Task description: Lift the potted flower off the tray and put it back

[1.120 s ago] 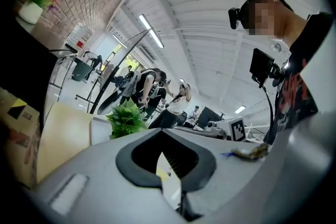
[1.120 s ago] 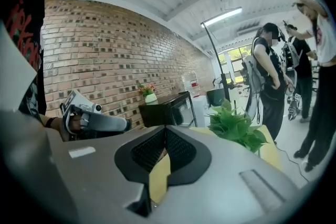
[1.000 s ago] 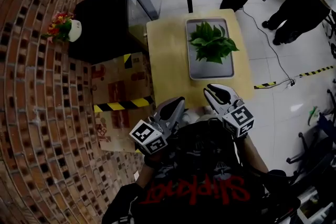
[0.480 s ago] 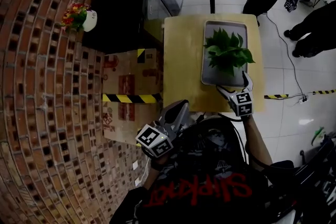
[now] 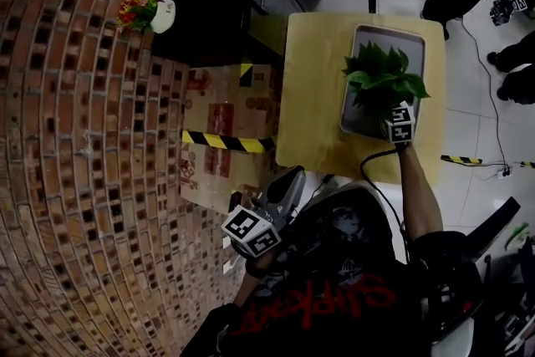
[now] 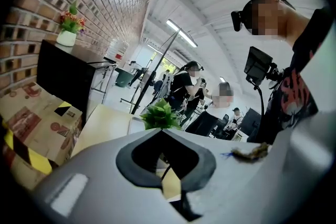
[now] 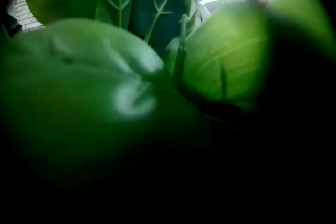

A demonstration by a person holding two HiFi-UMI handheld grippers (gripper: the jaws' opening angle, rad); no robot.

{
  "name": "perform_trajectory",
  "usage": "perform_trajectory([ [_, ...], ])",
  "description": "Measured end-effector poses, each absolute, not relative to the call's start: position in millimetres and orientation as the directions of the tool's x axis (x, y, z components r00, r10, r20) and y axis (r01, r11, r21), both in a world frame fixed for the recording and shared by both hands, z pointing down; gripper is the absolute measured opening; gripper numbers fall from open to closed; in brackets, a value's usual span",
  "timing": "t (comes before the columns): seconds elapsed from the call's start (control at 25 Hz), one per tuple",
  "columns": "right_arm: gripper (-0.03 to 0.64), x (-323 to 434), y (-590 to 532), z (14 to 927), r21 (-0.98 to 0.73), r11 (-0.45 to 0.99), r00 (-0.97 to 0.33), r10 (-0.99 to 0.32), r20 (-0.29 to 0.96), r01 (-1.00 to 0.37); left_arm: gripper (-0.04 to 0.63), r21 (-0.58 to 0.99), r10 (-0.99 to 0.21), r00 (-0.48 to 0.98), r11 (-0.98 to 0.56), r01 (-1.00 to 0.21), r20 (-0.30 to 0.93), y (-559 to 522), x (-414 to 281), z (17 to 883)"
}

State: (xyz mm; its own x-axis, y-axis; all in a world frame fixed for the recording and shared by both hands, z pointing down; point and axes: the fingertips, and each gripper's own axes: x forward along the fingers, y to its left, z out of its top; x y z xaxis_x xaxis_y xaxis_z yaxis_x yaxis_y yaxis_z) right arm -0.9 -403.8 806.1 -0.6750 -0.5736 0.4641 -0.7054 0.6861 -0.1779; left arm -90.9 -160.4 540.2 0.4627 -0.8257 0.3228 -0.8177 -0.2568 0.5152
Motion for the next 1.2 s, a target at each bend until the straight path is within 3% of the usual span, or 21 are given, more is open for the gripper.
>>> perform_trajectory([
  [0.36, 0.546, -35, -404, 789, -0.181, 0.683, -0.669, -0.565, 0.483, -0.707, 0.002, 0.487, -0.832, 0.46, -0.277, -0.828, 0.31, -161, -91, 536],
  [0.8, 0.545, 13, -386, 695, -0.158, 0.61, -0.595, -0.628, 0.501, -0.777, 0.002, 0.516, -0.779, 0.571, -0.388, -0.764, 0.259, -163, -84, 534],
  [1.2, 0.545, 26, -336, 575, -0.173, 0.595, -0.61, -0.689, 0.392, -0.785, 0.002, 0.498, -0.777, 0.613, -0.478, -0.724, 0.144, -162, -95, 508],
])
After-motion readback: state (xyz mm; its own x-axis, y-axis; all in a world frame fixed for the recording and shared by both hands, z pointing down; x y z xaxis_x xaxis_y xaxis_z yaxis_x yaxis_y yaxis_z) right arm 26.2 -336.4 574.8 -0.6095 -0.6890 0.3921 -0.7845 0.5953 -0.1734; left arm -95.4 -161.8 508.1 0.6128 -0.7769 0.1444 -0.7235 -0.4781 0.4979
